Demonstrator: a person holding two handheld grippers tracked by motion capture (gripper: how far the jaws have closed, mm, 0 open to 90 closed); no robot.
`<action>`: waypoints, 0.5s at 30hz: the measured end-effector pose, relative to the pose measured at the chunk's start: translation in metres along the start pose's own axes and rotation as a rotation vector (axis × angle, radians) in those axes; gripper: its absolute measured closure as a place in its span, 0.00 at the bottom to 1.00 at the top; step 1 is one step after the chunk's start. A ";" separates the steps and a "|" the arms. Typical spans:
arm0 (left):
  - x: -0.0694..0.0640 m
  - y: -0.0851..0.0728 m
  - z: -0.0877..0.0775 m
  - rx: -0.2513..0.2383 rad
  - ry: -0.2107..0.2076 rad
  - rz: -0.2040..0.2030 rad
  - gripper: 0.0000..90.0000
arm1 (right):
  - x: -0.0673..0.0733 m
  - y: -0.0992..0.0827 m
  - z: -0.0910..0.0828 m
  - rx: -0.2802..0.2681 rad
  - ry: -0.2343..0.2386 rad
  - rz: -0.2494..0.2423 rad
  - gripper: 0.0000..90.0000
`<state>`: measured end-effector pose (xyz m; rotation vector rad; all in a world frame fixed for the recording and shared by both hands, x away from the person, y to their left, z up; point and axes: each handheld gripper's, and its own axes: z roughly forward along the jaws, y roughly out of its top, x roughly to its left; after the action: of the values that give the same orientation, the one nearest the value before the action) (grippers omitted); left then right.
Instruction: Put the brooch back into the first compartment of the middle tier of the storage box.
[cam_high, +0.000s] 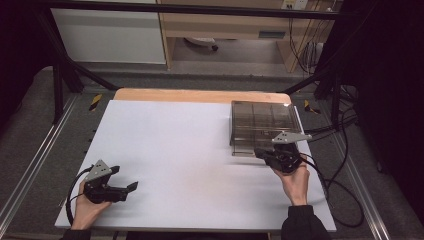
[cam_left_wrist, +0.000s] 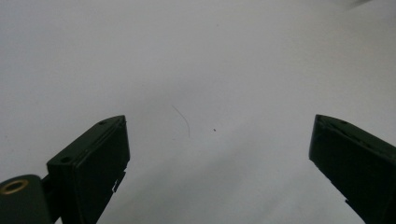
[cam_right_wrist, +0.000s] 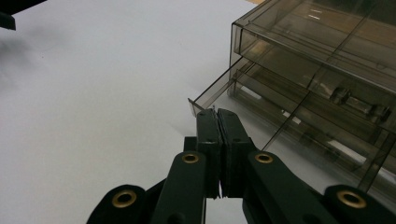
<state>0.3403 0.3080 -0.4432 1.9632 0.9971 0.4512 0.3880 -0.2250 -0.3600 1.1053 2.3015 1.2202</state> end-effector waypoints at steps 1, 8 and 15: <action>0.000 0.000 0.000 0.000 0.000 -0.001 0.05 | -0.001 0.001 0.001 0.000 -0.002 -0.003 0.99; 0.000 0.000 0.000 0.002 0.000 0.001 0.05 | -0.006 0.008 0.010 0.014 -0.010 0.004 0.99; 0.000 0.000 0.000 0.005 -0.001 0.004 0.05 | -0.010 0.013 0.019 0.025 -0.016 0.002 0.99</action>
<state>0.3405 0.3080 -0.4435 1.9698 0.9951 0.4508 0.4120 -0.2171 -0.3611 1.1228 2.3105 1.1820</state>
